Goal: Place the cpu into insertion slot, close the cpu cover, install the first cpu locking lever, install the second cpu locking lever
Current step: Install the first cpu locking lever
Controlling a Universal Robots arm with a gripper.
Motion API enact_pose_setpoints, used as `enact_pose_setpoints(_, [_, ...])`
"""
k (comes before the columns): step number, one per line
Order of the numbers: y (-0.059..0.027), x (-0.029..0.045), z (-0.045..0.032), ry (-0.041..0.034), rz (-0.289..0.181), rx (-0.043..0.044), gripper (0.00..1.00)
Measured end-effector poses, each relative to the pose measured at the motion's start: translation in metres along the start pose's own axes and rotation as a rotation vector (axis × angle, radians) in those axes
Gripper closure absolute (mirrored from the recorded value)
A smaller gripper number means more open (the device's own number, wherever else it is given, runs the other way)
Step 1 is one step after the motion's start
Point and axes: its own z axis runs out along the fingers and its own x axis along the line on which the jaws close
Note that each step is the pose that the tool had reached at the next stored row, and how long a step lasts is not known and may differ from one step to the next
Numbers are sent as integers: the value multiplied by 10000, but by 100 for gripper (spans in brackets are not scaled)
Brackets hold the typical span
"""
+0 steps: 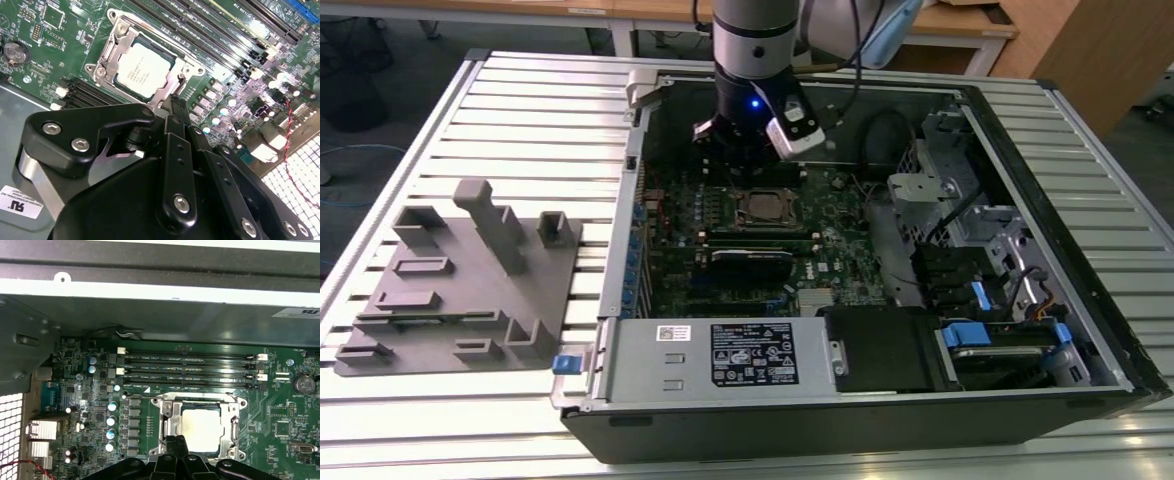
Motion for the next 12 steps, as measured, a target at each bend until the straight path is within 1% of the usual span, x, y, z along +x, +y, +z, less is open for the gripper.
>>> enact_pose_setpoints(7, [4, 123, 3, -14, -2, -1, 89])
enact_pose_setpoints(12, [3, 124, 3, -14, -2, 0, 89])
